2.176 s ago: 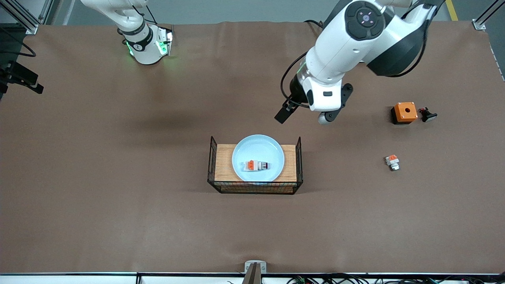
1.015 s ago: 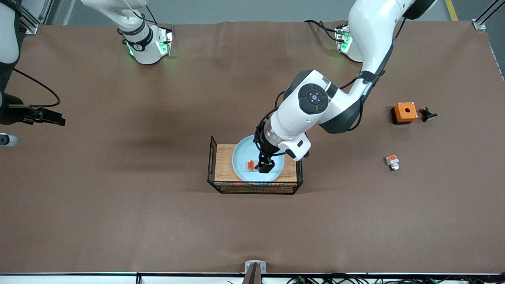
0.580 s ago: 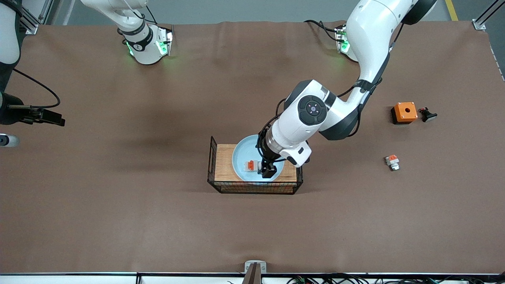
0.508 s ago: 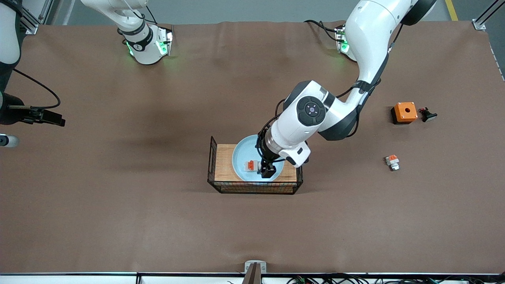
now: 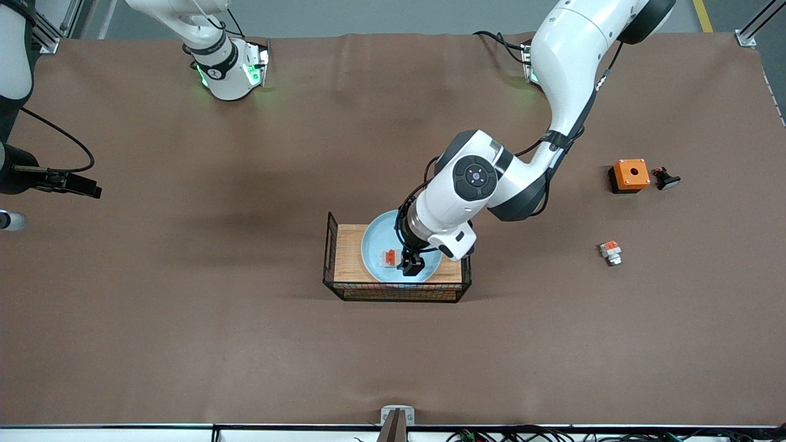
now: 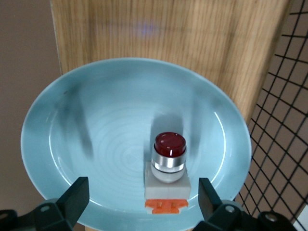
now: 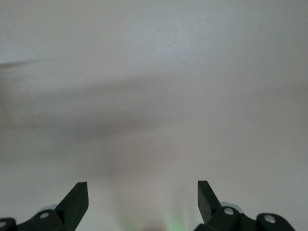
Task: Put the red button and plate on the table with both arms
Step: 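Lower the left gripper and grasp the red button module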
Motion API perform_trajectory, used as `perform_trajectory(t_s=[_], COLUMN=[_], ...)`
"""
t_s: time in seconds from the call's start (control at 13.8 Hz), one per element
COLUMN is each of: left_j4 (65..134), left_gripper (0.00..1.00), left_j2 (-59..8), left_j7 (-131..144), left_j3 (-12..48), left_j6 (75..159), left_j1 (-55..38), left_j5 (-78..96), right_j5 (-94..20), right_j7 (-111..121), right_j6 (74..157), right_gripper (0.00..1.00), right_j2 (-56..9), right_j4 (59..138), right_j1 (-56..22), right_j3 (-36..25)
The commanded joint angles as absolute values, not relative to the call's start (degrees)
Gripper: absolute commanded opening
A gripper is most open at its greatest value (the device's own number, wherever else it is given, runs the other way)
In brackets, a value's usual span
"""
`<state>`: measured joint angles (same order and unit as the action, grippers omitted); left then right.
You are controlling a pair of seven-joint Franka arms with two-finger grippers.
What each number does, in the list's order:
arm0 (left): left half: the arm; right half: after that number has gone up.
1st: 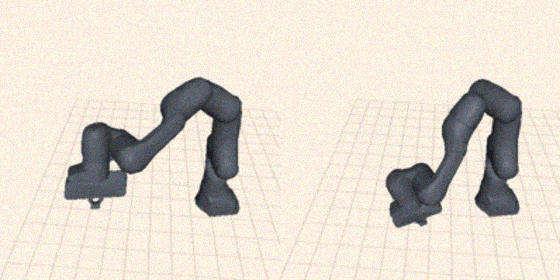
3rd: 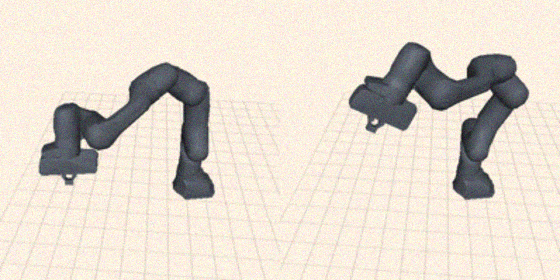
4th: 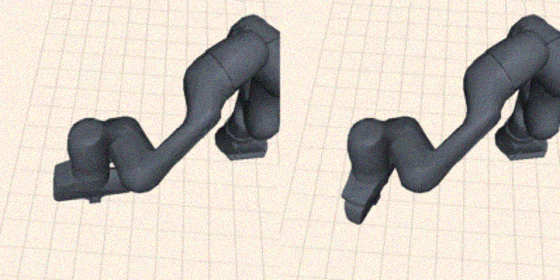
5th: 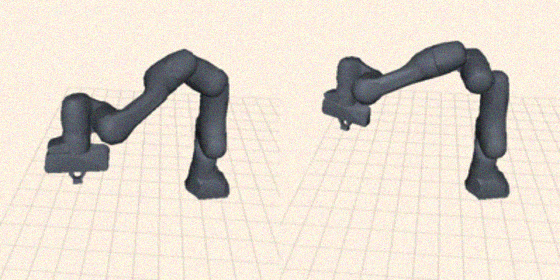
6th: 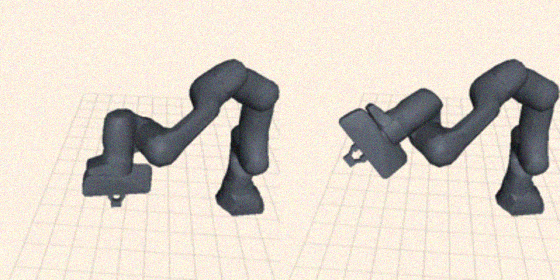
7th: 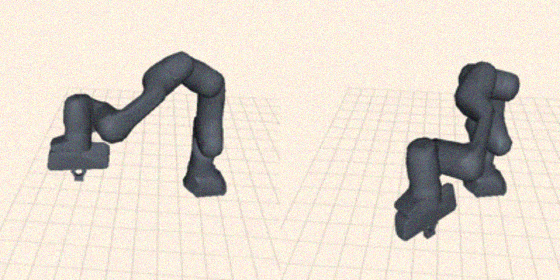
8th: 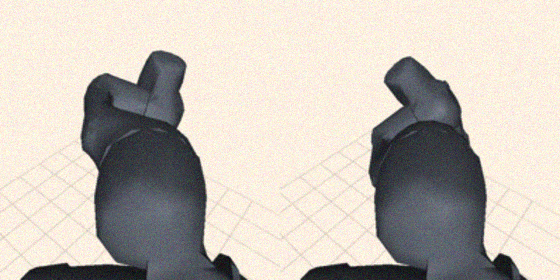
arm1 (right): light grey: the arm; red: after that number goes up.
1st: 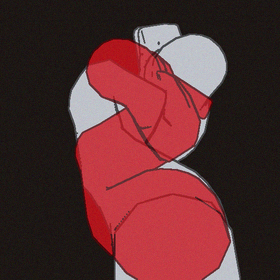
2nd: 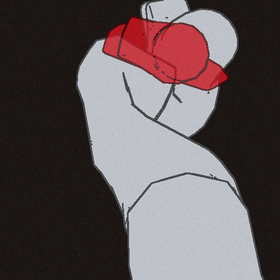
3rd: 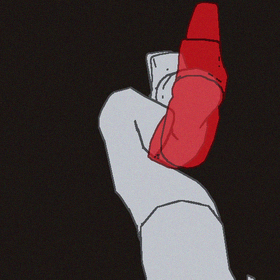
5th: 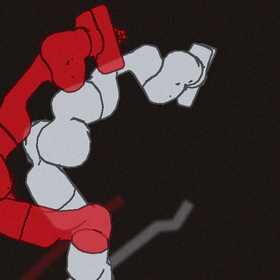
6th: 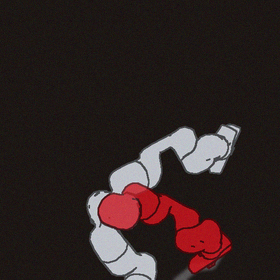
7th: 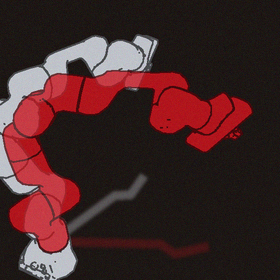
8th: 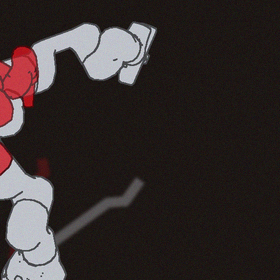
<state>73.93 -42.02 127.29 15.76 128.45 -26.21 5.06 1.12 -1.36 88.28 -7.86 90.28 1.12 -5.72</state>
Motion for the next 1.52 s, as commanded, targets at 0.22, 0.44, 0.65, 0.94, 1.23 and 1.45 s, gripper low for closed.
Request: perform_trajectory(t_s=[0.22,0.44,0.65,0.94,1.23,1.45], left_j4=[72.25,72.25,72.25,72.25,72.25,72.33], left_gripper=[0.85,0.77,0.58,0.31,0.3,0.3], left_j2=[-43.59,-44.21,-44.21,-44.03,-42.29,-39.39], left_j7=[127.71,127.62,127.71,127.71,127.71,127.62], left_j3=[15.21,14.24,13.1,13.18,13.18,13.18], left_j6=[130.51,131.75,132.36,132.36,132.19,130.62], left_j1=[-26.98,-27.77,-28.65,-28.65,-28.13,-27.69], left_j5=[3.6,3.6,3.6,3.6,3.6,3.52], right_j5=[1.67,1.84,1.76,1.76,1.58,0.79], right_j7=[-7.89,-8.44,-8.53,-9.05,-17.12,-25.45], right_j6=[87.8,87.72,87.89,87.8,87.36,86.84], right_gripper=[1.0,1.0,1.0,1.0,0.99,1.0], right_j2=[-8.44,-8.44,-8.44,-8.44,-8.44,-8.26], right_j4=[88.95,88.86,88.86,88.86,88.86,89.03], right_j1=[0.88,0.62,0.7,0.62,-0.61,-2.54], right_j3=[-4.92,-5.01,-5.01,-5.01,-4.83,-4.75])
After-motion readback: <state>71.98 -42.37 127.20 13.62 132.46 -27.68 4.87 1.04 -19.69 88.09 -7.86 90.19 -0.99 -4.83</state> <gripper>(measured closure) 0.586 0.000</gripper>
